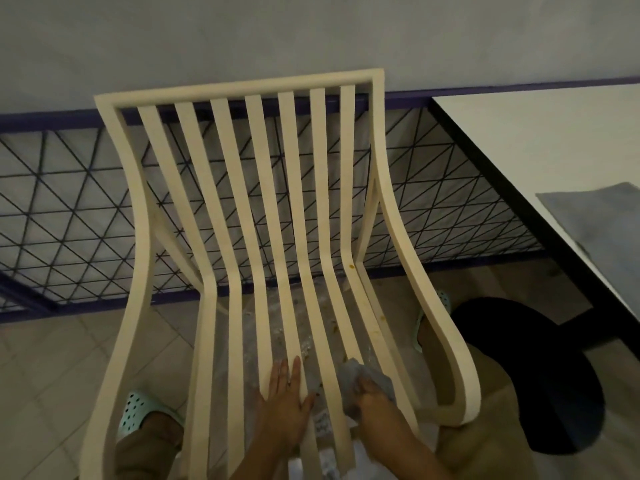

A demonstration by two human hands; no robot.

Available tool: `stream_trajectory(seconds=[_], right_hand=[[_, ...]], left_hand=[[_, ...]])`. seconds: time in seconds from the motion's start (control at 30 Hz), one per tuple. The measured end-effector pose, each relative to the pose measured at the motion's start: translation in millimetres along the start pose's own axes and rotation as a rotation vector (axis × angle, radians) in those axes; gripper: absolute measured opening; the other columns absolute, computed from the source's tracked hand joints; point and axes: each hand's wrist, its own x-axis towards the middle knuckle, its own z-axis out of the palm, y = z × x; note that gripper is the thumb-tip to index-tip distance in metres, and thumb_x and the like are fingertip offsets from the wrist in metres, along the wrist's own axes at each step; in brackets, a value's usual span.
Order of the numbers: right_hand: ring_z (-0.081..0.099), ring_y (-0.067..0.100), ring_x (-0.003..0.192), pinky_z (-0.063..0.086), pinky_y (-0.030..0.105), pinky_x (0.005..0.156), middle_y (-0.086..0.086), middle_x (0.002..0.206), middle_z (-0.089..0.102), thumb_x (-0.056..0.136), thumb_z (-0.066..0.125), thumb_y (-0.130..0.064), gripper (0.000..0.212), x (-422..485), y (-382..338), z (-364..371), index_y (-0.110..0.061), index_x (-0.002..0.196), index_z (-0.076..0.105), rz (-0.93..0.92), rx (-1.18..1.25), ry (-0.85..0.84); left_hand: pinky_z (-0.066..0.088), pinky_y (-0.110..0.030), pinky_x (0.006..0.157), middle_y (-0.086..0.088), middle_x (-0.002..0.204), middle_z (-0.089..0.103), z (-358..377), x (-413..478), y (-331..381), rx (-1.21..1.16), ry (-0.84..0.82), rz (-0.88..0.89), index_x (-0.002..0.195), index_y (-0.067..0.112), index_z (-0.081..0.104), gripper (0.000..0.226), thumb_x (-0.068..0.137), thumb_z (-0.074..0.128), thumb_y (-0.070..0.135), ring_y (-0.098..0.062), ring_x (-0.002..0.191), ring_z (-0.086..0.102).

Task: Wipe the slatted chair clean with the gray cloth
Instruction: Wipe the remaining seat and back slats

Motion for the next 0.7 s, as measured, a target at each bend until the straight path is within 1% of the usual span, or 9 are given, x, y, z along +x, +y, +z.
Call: stream_trajectory(seconds=[0.07, 0.1, 0.2, 0.3, 0.37, 0.53, 0.63, 0.7], right_hand=[[0.028, 0.032, 0.138, 0.029, 0.035, 0.111, 0.015, 0.15, 0.027, 0.087, 0.059, -0.01, 0.052, 3.8, -2.4, -2.8, -0.009, 0.137, 0.046, 0.032, -0.039, -0.015], [0.032, 0.033, 0.134, 0.031, 0.036, 0.108, 0.015, 0.145, 0.031, 0.086, 0.061, -0.01, 0.05, 6.7, -3.1, -4.2, -0.01, 0.134, 0.05, 0.043, -0.043, -0.02], [0.036, 0.036, 0.127, 0.034, 0.038, 0.104, 0.018, 0.138, 0.036, 0.087, 0.059, -0.008, 0.043, 22.4, -5.5, -10.5, -0.01, 0.129, 0.053, 0.062, -0.048, -0.01], [0.041, 0.037, 0.123, 0.038, 0.037, 0.1, 0.019, 0.135, 0.039, 0.089, 0.055, -0.004, 0.036, 42.4, -6.0, -18.6, -0.008, 0.125, 0.055, 0.099, -0.042, -0.001], [0.044, 0.038, 0.12, 0.04, 0.037, 0.098, 0.021, 0.133, 0.04, 0.089, 0.053, -0.003, 0.034, 56.6, -7.4, -23.0, -0.007, 0.123, 0.055, 0.112, -0.037, 0.0], [0.046, 0.041, 0.116, 0.042, 0.04, 0.094, 0.025, 0.129, 0.042, 0.09, 0.052, -0.002, 0.031, 90.2, -11.3, -30.4, -0.001, 0.121, 0.053, 0.107, -0.055, 0.021], [0.047, 0.041, 0.115, 0.042, 0.041, 0.093, 0.026, 0.128, 0.043, 0.09, 0.052, -0.002, 0.03, 113.6, -13.2, -34.1, 0.001, 0.119, 0.054, 0.115, -0.06, 0.021], [0.047, 0.041, 0.116, 0.042, 0.042, 0.094, 0.025, 0.129, 0.044, 0.091, 0.052, -0.004, 0.03, 129.1, -14.5, -37.6, 0.0, 0.121, 0.054, 0.122, -0.082, 0.02]], left_hand=[[0.001, -0.058, 0.117, 0.001, 0.159, -0.024, -0.6, -0.8, 0.9, -0.003, -0.007, 0.017, 0.149, 0.033, -0.023, 0.076, 0.093, 0.016, 0.068, -0.017, 0.146, -0.022], [0.001, -0.058, 0.117, 0.001, 0.159, -0.024, -1.6, -2.3, 1.0, 0.001, -0.006, 0.02, 0.149, 0.033, -0.023, 0.076, 0.093, 0.017, 0.067, -0.017, 0.146, -0.022], [0.0, -0.058, 0.116, 0.001, 0.158, -0.025, -1.3, -3.2, 0.6, 0.006, 0.001, 0.027, 0.149, 0.032, -0.023, 0.077, 0.094, 0.018, 0.066, -0.018, 0.145, -0.023], [-0.002, -0.06, 0.114, 0.002, 0.159, -0.022, -1.1, -4.4, 0.6, -0.013, 0.011, 0.035, 0.149, 0.032, -0.024, 0.076, 0.096, 0.019, 0.065, -0.018, 0.145, -0.026], [-0.003, -0.061, 0.114, 0.003, 0.161, -0.016, -1.5, -4.3, 1.5, 0.0, 0.011, 0.032, 0.149, 0.032, -0.024, 0.075, 0.096, 0.018, 0.065, -0.018, 0.144, -0.027], [-0.006, -0.063, 0.114, 0.006, 0.162, 0.013, 11.0, 0.7, 0.9, 0.026, 0.083, 0.0, 0.145, 0.034, -0.032, 0.074, 0.094, 0.011, 0.067, -0.013, 0.136, -0.034], [-0.005, -0.064, 0.113, 0.005, 0.161, 0.017, 17.1, 1.7, 1.5, 0.077, 0.109, -0.024, 0.144, 0.032, -0.033, 0.074, 0.094, 0.012, 0.064, -0.015, 0.138, -0.033], [-0.003, -0.064, 0.114, 0.005, 0.16, 0.02, 15.5, -0.5, 4.0, 0.062, 0.132, -0.024, 0.145, 0.031, -0.031, 0.075, 0.094, 0.014, 0.063, -0.017, 0.139, -0.031]])
